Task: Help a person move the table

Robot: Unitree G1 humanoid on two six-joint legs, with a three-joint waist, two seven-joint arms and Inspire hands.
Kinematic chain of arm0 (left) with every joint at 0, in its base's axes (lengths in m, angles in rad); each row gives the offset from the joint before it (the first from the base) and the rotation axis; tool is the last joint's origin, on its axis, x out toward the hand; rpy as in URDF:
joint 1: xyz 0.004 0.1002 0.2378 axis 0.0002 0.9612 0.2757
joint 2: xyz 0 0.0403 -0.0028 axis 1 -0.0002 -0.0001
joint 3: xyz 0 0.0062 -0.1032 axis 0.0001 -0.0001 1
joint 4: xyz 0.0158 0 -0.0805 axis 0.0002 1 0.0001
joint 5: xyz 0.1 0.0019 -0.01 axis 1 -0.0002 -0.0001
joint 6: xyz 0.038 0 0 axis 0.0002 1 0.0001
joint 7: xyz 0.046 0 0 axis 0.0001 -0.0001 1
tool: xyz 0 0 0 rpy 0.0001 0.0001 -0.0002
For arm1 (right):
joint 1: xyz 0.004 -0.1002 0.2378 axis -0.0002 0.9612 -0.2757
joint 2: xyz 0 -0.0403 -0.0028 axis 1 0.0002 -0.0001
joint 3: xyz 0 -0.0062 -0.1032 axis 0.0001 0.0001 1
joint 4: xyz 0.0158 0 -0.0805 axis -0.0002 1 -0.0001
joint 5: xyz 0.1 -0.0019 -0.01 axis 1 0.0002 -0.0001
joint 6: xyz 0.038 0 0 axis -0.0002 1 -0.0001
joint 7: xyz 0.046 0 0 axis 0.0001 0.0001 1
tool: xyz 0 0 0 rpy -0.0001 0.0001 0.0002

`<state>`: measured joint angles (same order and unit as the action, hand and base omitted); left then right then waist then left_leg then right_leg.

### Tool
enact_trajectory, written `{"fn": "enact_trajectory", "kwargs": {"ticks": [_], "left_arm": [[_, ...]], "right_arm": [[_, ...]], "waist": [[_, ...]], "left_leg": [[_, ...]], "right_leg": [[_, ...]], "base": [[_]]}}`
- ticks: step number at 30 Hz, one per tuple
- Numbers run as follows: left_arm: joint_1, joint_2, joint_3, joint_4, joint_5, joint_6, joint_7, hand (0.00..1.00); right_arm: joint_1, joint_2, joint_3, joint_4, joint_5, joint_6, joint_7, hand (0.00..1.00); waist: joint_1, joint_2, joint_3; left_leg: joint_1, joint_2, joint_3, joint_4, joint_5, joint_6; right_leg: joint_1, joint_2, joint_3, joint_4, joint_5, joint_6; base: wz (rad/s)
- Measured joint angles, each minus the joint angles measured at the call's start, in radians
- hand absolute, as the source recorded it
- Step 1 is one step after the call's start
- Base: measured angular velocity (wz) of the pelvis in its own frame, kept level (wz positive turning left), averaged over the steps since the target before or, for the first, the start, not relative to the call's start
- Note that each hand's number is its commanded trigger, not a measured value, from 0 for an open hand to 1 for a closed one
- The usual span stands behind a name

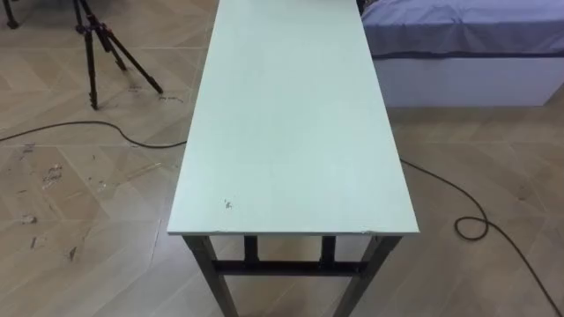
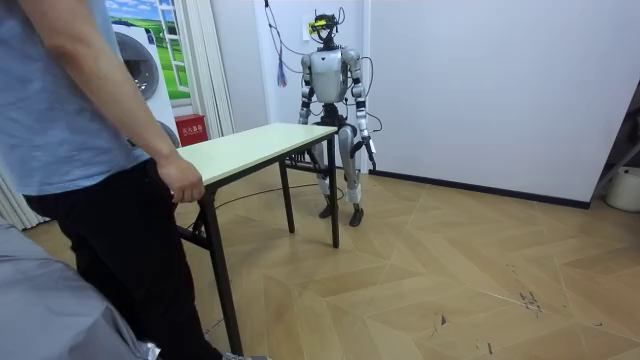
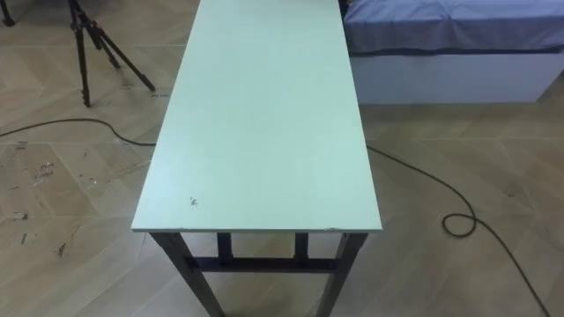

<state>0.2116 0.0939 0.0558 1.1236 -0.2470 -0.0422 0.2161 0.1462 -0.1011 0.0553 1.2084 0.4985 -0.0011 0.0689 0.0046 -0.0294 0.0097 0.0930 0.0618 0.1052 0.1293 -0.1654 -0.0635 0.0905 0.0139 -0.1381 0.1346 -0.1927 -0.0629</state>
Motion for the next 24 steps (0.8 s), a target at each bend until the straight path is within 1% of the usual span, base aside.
{"fn": "enact_trajectory", "kwargs": {"ticks": [10, 11, 12, 13, 14, 16, 19, 24], "left_arm": [[0.0, -0.001, -0.005, -0.002, 0.003, -0.001, 0.011, 0.0], [0.0, -0.002, -0.005, -0.002, 0.002, -0.001, 0.009, 0.0], [0.0, -0.002, -0.004, -0.002, 0.002, -0.001, 0.009, 0.0], [0.001, -0.003, -0.002, -0.002, 0.002, -0.001, 0.006, 0.0], [0.0, -0.003, -0.002, -0.003, 0.001, -0.002, 0.002, 0.0], [0.001, -0.003, -0.002, -0.003, -0.012, -0.003, -0.012, 0.0], [0.0, -0.003, -0.002, -0.003, -0.061, -0.009, -0.043, 0.0], [-0.014, 0.0, -0.006, -0.003, -0.113, -0.011, -0.115, 0.0]], "right_arm": [[-0.007, -0.002, 0.002, 0.01, 0.002, 0.0, 0.014, 0.0], [-0.006, -0.002, 0.002, 0.01, 0.002, 0.0, 0.016, 0.0], [-0.006, -0.002, 0.002, 0.01, 0.004, 0.0, 0.017, 0.0], [-0.006, -0.002, 0.004, 0.008, 0.01, 0.0, 0.02, 0.0], [-0.006, -0.002, 0.004, 0.007, 0.015, 0.0, 0.024, 0.0], [-0.008, -0.002, 0.004, 0.007, 0.026, 0.0, 0.037, 0.0], [-0.01, -0.006, 0.004, 0.008, 0.051, -0.003, 0.069, 0.0], [-0.008, -0.013, 0.003, -0.018, 0.065, -0.007, 0.135, 0.0]], "waist": [[0.001, -0.001, 0.0], [0.002, 0.002, -0.0013], [0.002, 0.0, -0.0006], [0.006, 0.006, -0.0044], [0.006, 0.007, -0.0046], [0.007, 0.009, -0.0058], [0.009, 0.014, -0.0064], [0.006, 0.018, -0.0041]], "left_leg": [[-0.004, -0.002, 0.0, 0.001, 0.0, 0.0], [-0.004, -0.002, 0.0, 0.001, 0.0, 0.0], [-0.004, -0.003, 0.0, 0.001, 0.0, 0.0], [-0.004, -0.003, 0.0, 0.001, 0.0, 0.0], [-0.003, -0.003, 0.001, 0.001, 0.0, 0.0], [-0.003, -0.003, 0.002, 0.001, 0.0, 0.0], [-0.002, -0.003, 0.001, 0.001, 0.0, 0.0], [-0.012, -0.004, 0.0, 0.007, -0.001, 0.001]], "right_leg": [[-0.001, -0.001, -0.003, 0.0, -0.001, 0.001], [-0.001, 0.0, -0.002, 0.0, -0.001, 0.001], [-0.001, 0.0, -0.003, 0.0, -0.001, 0.002], [-0.001, 0.001, -0.003, 0.0, -0.001, 0.002], [-0.002, 0.002, -0.001, 0.0, -0.001, 0.002], [-0.002, 0.002, -0.002, 0.0, -0.001, 0.002], [-0.001, 0.002, -0.005, 0.002, -0.001, 0.002], [-0.006, -0.006, -0.012, 0.001, -0.001, 0.002]], "base": [[0.02], [0.0], [0.0], [0.0], [0.0], [0.0], [0.0], [0.04]]}}
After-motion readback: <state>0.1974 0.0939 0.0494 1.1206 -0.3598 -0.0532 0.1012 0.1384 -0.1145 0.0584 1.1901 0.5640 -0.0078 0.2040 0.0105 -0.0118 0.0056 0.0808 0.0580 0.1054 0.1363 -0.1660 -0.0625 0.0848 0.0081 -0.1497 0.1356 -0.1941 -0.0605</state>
